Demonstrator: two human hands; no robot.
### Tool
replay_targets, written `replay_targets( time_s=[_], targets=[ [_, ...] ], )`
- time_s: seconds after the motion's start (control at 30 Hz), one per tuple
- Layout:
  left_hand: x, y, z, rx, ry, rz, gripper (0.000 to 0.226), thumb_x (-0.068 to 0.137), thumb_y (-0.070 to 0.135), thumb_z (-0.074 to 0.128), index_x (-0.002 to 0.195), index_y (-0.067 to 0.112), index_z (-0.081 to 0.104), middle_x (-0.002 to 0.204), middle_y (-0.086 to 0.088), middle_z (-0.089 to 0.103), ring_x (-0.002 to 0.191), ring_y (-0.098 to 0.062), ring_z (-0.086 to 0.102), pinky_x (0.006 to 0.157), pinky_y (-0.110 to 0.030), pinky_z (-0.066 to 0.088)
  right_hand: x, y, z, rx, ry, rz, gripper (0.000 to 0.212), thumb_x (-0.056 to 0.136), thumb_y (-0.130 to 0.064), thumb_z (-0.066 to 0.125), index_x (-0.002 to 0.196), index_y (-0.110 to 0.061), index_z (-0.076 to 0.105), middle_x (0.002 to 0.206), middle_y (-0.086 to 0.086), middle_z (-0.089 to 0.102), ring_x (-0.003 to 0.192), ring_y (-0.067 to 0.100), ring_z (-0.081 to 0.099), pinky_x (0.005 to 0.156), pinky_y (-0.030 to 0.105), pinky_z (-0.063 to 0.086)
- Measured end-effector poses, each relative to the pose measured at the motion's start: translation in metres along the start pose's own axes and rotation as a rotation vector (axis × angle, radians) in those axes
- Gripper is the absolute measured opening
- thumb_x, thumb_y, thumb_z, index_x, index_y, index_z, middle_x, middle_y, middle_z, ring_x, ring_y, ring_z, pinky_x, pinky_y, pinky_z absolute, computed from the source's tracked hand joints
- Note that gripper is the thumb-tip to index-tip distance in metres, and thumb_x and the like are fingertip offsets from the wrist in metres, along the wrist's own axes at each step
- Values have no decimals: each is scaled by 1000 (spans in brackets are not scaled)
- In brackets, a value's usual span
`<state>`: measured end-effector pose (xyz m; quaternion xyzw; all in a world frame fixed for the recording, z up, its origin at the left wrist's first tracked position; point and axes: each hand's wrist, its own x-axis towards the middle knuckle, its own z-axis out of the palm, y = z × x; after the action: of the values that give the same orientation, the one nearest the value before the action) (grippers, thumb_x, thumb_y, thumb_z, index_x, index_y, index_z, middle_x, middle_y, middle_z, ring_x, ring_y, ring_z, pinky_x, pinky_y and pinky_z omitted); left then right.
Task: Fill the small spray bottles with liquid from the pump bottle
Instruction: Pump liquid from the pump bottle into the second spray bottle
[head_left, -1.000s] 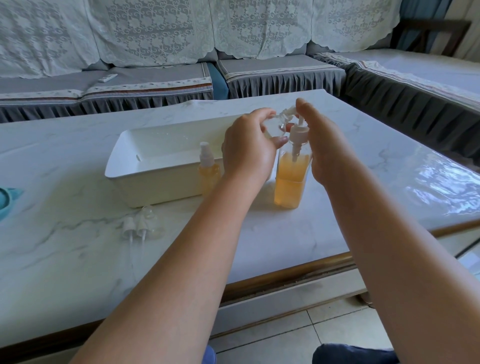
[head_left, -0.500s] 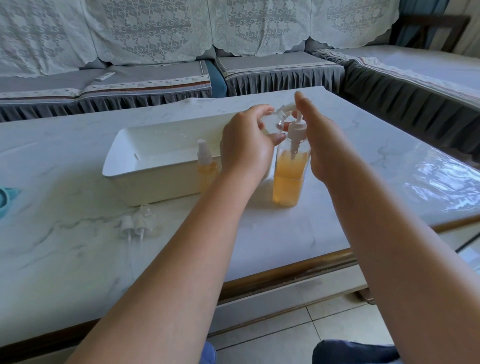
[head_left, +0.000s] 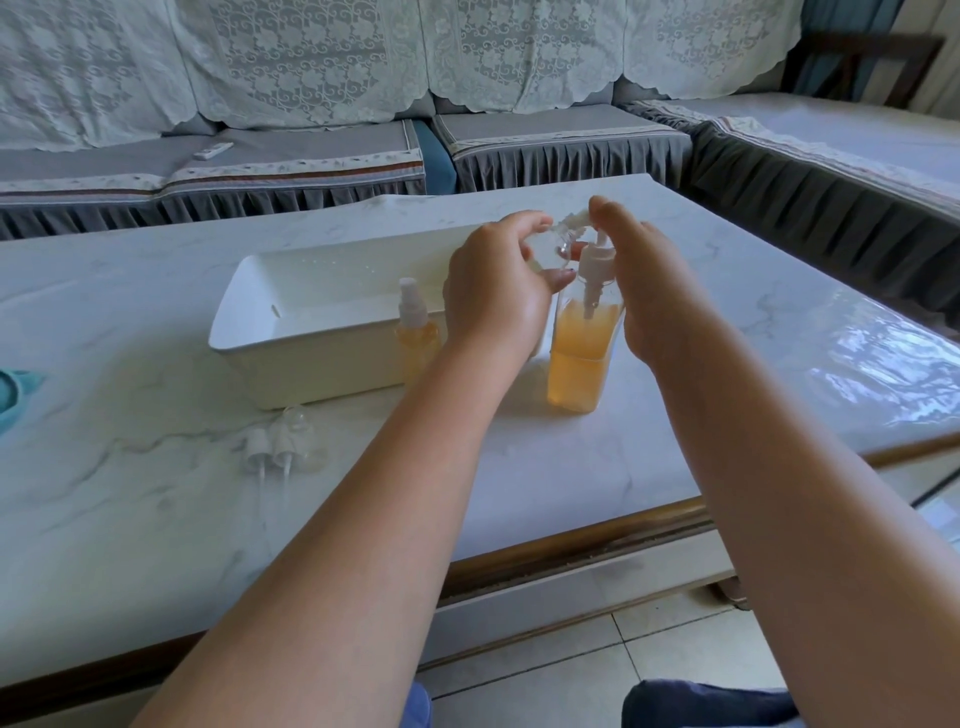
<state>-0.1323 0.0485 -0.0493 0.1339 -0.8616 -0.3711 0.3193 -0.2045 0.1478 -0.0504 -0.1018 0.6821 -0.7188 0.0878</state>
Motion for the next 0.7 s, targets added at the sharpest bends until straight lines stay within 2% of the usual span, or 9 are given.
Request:
replay_targets(
  time_s=[0.1, 0.2, 0.3, 0.37, 0.43, 0.5, 0.6, 0.7],
  targets=[
    [-3, -2, 1, 23, -16, 1, 49, 78, 21, 78, 125, 26, 63, 93, 7, 58, 96, -18, 59, 82, -31, 48, 2, 3, 4, -37, 81, -30, 37, 94, -31, 53, 125, -12, 52, 85, -2, 69, 82, 17, 60, 65, 29, 44],
    [-5, -3, 2, 14, -32, -11, 48, 79, 21, 77, 125, 27, 63, 93, 7, 57, 96, -17, 58, 81, -29, 46, 5, 7, 7, -62, 108, -66, 36, 94, -29, 50, 127, -12, 51, 83, -3, 68, 86, 18, 60, 74, 32, 45],
    [-2, -2, 0, -4, -23, -30, 50, 78, 23, 78, 125, 28, 62, 95, 7, 59, 94, -16, 57, 80, -27, 44, 4, 8, 7, -30, 83, -61, 46, 94, -43, 51, 126, -11, 50, 87, -1, 69, 89, 20, 62, 75, 34, 44],
    [-1, 0, -1, -18, -10, -28, 51, 78, 24, 78, 125, 28, 62, 97, 7, 60, 92, -15, 56, 79, -27, 43, 3, 8, 5, -8, 44, -60, 57, 91, -55, 51, 126, -10, 52, 89, 1, 69, 89, 19, 64, 70, 31, 44],
    [0, 1, -1, -16, -3, -17, 51, 78, 23, 78, 126, 29, 61, 96, 7, 60, 92, -15, 56, 78, -27, 44, 2, 7, 3, -9, 17, -47, 60, 93, -61, 48, 125, -11, 55, 91, 2, 68, 82, 16, 62, 62, 27, 43],
    [0, 1, -1, -21, 1, -10, 51, 78, 23, 78, 126, 28, 61, 95, 7, 59, 91, -15, 56, 78, -27, 44, 1, 6, 3, -4, 3, -44, 64, 92, -66, 44, 125, -12, 57, 94, 4, 70, 80, 18, 62, 62, 28, 42],
    [0, 2, -1, -21, 6, -1, 51, 78, 23, 77, 126, 27, 61, 94, 7, 59, 90, -14, 55, 76, -26, 43, 3, 6, 2, 2, 8, -24, 64, 93, -66, 43, 125, -13, 58, 95, 6, 72, 83, 18, 64, 65, 28, 40],
    [0, 1, -1, -17, 7, -3, 51, 78, 23, 77, 127, 28, 61, 95, 7, 59, 91, -14, 55, 76, -26, 41, 4, 6, 2, 27, 21, -9, 54, 95, -57, 46, 124, -13, 58, 88, 2, 71, 73, 17, 61, 59, 28, 40]
  ],
)
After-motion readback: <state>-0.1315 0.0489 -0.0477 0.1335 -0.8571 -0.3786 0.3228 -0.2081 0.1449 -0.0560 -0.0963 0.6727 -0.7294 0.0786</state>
